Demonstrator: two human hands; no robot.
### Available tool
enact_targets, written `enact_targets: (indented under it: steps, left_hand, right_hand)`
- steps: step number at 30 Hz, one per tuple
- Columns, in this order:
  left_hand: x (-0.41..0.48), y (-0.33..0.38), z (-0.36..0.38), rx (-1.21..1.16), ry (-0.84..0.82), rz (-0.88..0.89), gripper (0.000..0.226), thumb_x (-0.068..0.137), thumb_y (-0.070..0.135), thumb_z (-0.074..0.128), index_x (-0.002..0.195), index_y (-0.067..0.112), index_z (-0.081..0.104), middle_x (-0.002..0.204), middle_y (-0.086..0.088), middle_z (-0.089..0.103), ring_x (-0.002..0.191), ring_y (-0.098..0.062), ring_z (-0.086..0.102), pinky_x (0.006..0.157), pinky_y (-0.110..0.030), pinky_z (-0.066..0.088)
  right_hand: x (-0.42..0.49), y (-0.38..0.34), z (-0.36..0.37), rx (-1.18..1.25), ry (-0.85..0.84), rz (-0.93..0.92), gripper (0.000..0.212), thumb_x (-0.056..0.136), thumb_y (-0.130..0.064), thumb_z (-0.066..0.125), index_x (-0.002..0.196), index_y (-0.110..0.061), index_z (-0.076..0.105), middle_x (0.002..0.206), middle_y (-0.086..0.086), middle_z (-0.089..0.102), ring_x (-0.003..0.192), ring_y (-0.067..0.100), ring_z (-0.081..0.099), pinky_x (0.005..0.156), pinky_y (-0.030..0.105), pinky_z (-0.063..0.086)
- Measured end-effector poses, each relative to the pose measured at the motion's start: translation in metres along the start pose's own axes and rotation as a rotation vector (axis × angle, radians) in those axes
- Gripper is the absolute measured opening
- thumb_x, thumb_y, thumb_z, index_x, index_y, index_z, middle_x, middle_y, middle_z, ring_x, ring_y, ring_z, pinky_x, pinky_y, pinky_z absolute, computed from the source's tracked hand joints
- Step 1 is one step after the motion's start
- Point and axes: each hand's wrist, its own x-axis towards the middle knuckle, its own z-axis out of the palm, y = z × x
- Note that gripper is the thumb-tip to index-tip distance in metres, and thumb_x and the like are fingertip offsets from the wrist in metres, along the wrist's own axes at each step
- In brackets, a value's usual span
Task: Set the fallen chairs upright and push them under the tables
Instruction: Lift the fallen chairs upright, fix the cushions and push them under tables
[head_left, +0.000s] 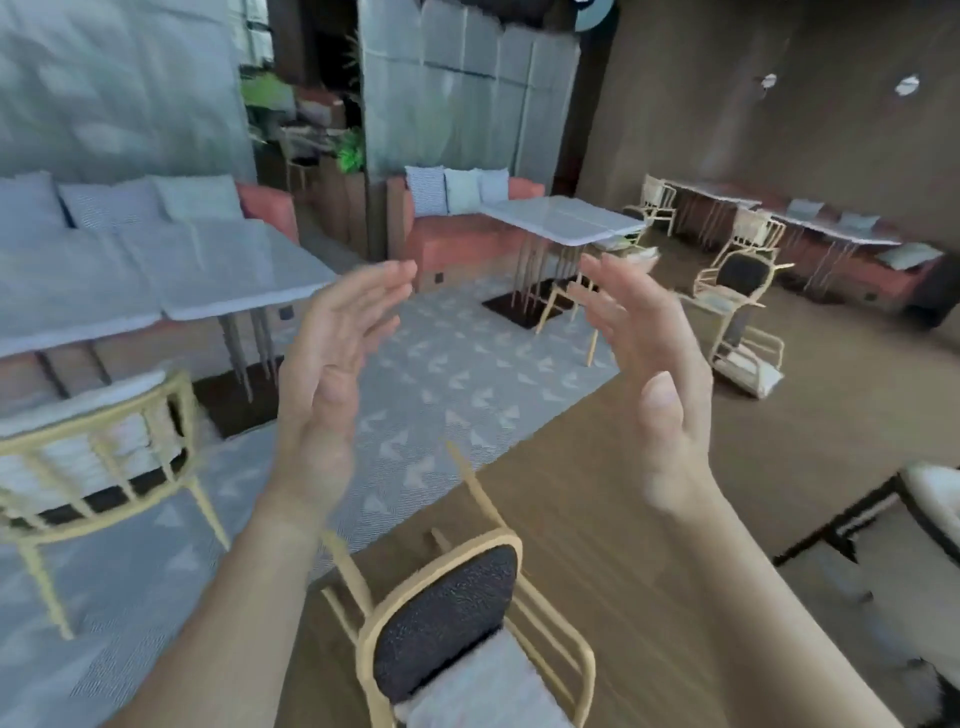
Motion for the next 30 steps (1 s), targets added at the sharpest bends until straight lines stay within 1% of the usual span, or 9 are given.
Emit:
enact_targets:
  steps: [5, 10, 12, 14, 16, 19, 22, 27, 30]
  left_hand:
    - [-0.003, 0.0, 0.032, 0.154, 0.204, -0.046, 0.078, 0.083, 0.09, 0.05, 0.14, 0.036, 0.058, 0.15, -0.003, 0.06, 0.144, -0.035, 0.052, 0.117, -0.053, 0.039]
    - [-0.035, -0.008, 0.047, 0.244, 0.307, -0.072, 0.081, 0.089, 0.086, 0.047, 0.144, 0.026, 0.052, 0.153, -0.011, 0.055, 0.144, -0.038, 0.049, 0.118, -0.055, 0.039]
    - [-0.042, -0.02, 0.05, 0.301, 0.292, -0.054, 0.081, 0.089, 0.085, 0.047, 0.144, 0.026, 0.052, 0.151, -0.011, 0.056, 0.143, -0.038, 0.05, 0.117, -0.056, 0.04]
    - [-0.05, -0.035, 0.061, 0.35, 0.336, -0.104, 0.081, 0.089, 0.086, 0.046, 0.143, 0.026, 0.052, 0.149, -0.01, 0.057, 0.141, -0.036, 0.053, 0.115, -0.055, 0.042]
    - [-0.062, -0.054, 0.072, 0.349, 0.37, -0.173, 0.079, 0.09, 0.086, 0.046, 0.144, 0.029, 0.053, 0.15, -0.008, 0.058, 0.141, -0.035, 0.053, 0.114, -0.054, 0.042]
    - [-0.075, -0.095, 0.09, 0.403, 0.44, -0.202, 0.075, 0.091, 0.085, 0.046, 0.144, 0.032, 0.054, 0.151, -0.01, 0.057, 0.142, -0.037, 0.052, 0.114, -0.056, 0.042]
    - [-0.096, -0.155, 0.103, 0.477, 0.483, -0.275, 0.075, 0.092, 0.083, 0.047, 0.145, 0.03, 0.053, 0.152, -0.011, 0.056, 0.142, -0.036, 0.052, 0.113, -0.054, 0.044]
    - [-0.198, -0.268, 0.125, 0.471, 0.546, -0.473, 0.069, 0.094, 0.079, 0.049, 0.144, 0.032, 0.054, 0.151, -0.012, 0.057, 0.141, -0.038, 0.054, 0.109, -0.05, 0.046]
    - [-0.277, -0.335, 0.12, 0.457, 0.577, -0.535, 0.065, 0.093, 0.079, 0.052, 0.142, 0.036, 0.056, 0.149, -0.013, 0.058, 0.139, -0.043, 0.054, 0.109, -0.056, 0.047]
  right_hand:
    - [0.034, 0.047, -0.025, 0.19, -0.149, -0.03, 0.089, 0.098, -0.075, 0.046, 0.151, -0.004, 0.04, 0.153, 0.026, 0.049, 0.142, 0.037, 0.053, 0.117, 0.045, 0.041]
    - [0.018, 0.076, -0.025, 0.265, -0.242, -0.018, 0.096, 0.099, -0.074, 0.044, 0.151, 0.005, 0.037, 0.154, 0.028, 0.047, 0.141, 0.037, 0.053, 0.117, 0.046, 0.041]
    - [0.008, 0.091, -0.031, 0.304, -0.266, -0.023, 0.095, 0.099, -0.074, 0.044, 0.151, 0.005, 0.036, 0.153, 0.029, 0.047, 0.141, 0.038, 0.053, 0.118, 0.047, 0.042]
    - [0.002, 0.107, -0.038, 0.355, -0.326, 0.048, 0.097, 0.097, -0.076, 0.045, 0.151, 0.003, 0.036, 0.153, 0.028, 0.047, 0.141, 0.037, 0.054, 0.118, 0.049, 0.042]
    - [-0.003, 0.126, -0.05, 0.376, -0.325, 0.109, 0.098, 0.094, -0.08, 0.046, 0.151, 0.0, 0.037, 0.154, 0.026, 0.048, 0.141, 0.037, 0.054, 0.118, 0.046, 0.041]
    - [-0.008, 0.175, -0.061, 0.442, -0.357, 0.129, 0.093, 0.092, -0.082, 0.047, 0.147, -0.008, 0.042, 0.151, 0.019, 0.051, 0.141, 0.036, 0.054, 0.116, 0.039, 0.04]
    - [-0.032, 0.242, -0.063, 0.502, -0.423, 0.194, 0.093, 0.092, -0.082, 0.048, 0.148, -0.008, 0.041, 0.151, 0.019, 0.051, 0.141, 0.037, 0.054, 0.117, 0.04, 0.04]
    - [-0.129, 0.36, -0.065, 0.51, -0.455, 0.397, 0.091, 0.092, -0.079, 0.051, 0.147, -0.007, 0.042, 0.151, 0.021, 0.051, 0.141, 0.036, 0.054, 0.118, 0.043, 0.041]
    - [-0.212, 0.432, -0.053, 0.48, -0.482, 0.508, 0.085, 0.095, -0.077, 0.05, 0.146, -0.009, 0.045, 0.151, 0.018, 0.052, 0.141, 0.035, 0.055, 0.118, 0.048, 0.041]
